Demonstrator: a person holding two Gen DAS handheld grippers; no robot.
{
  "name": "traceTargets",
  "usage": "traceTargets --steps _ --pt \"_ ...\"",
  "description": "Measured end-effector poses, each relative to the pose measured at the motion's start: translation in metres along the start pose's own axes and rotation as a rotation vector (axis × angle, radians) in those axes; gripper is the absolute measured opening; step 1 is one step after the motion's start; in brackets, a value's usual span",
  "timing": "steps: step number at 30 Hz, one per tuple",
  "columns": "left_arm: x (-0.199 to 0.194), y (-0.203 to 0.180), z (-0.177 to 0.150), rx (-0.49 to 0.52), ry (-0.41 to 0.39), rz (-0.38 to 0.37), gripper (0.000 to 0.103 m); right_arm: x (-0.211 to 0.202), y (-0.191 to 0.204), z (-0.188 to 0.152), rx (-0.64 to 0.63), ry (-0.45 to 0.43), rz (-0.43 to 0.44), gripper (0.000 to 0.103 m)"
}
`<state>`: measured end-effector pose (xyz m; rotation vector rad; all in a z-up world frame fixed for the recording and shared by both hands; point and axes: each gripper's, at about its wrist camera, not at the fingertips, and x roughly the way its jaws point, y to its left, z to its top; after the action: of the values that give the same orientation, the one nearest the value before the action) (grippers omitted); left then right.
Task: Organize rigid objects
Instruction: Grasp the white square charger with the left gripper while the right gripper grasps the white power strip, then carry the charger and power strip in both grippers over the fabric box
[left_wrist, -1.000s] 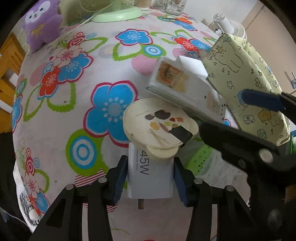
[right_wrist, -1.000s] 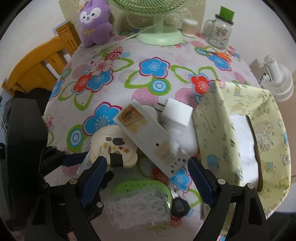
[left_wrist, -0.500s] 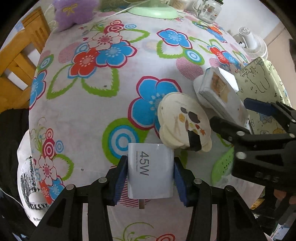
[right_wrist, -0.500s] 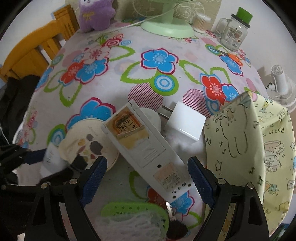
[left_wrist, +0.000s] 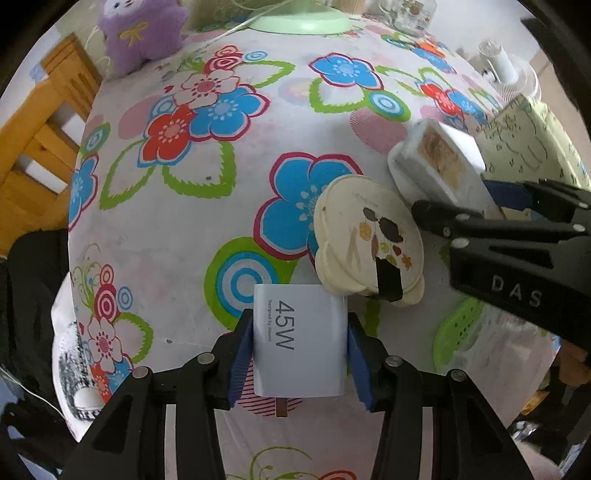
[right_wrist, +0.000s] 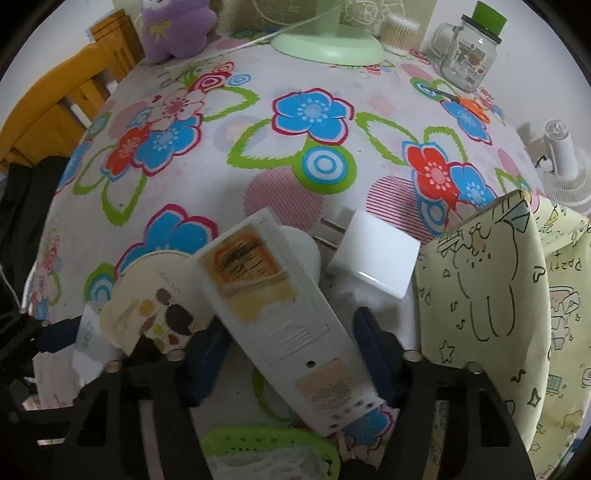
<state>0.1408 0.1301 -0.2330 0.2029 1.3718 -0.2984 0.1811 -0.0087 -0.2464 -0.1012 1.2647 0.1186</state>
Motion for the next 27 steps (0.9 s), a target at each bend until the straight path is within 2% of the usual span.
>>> traceTargets --steps 4,8,17,27 --pt "0.005 -0.007 0.008 -0.006 0.015 -0.002 0.048 -0.001 0.005 -0.005 -0.040 0.013 -0.019 0.053" --pt "0.005 -0.002 0.006 -0.040 0.028 -0.032 0.048 -0.006 0.000 -0.007 0.007 0.032 0.015 0.050" --pt "-0.013 0.016 -0.009 -0.101 0.017 -0.068 0.048 -0.032 0.002 -0.013 0.035 -0.005 0.035 0.049" --pt "-0.049 0.007 -0.006 -0.049 -0.053 -0.079 0.048 -0.064 0.008 -0.023 0.067 -0.020 0.049 0.049"
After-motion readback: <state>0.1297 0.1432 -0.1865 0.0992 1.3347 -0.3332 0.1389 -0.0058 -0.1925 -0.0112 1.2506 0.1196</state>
